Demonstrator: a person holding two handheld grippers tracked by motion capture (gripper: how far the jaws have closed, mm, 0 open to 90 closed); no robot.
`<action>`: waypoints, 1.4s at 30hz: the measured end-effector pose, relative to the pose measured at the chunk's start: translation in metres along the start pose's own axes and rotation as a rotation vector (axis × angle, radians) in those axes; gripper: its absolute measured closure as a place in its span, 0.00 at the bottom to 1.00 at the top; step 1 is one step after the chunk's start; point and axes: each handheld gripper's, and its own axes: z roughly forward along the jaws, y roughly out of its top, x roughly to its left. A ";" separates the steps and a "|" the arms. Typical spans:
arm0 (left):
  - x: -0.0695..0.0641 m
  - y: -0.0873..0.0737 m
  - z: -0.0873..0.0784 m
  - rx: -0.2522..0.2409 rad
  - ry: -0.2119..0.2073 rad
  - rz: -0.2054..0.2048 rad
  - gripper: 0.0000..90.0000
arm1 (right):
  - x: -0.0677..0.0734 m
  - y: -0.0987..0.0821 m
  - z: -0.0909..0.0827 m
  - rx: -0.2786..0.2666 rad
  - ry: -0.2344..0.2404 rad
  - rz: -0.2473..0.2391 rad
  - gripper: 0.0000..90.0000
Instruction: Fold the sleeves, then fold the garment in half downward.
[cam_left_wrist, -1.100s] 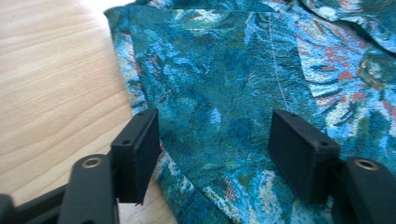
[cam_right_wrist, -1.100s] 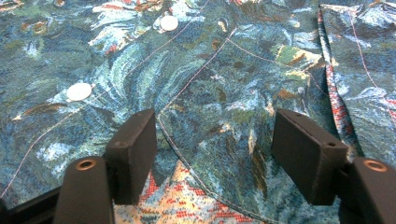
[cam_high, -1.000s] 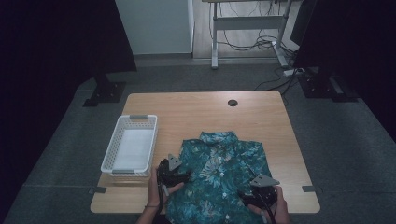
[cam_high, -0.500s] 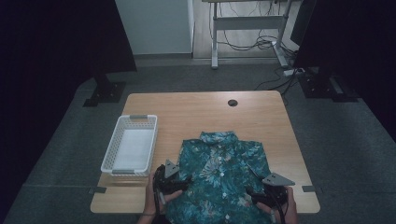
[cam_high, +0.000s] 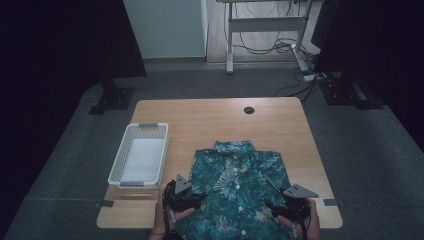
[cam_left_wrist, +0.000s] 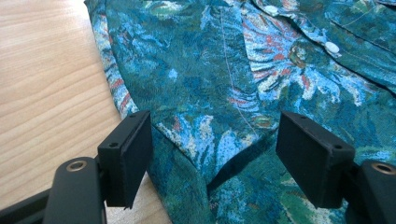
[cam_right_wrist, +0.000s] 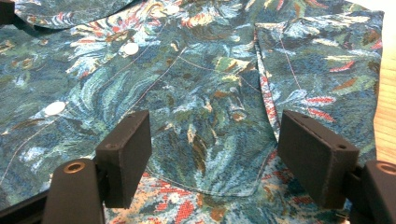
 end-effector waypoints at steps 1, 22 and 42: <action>0.000 0.000 0.000 0.000 0.000 -0.004 0.30 | -0.001 0.000 0.000 0.000 0.001 0.002 0.28; 0.001 0.007 -0.003 -0.008 -0.032 -0.006 0.26 | -0.005 0.000 -0.005 -0.010 -0.008 0.014 0.28; 0.012 0.032 0.014 -0.009 0.016 0.012 0.26 | -0.011 0.002 -0.007 -0.021 -0.007 0.029 0.28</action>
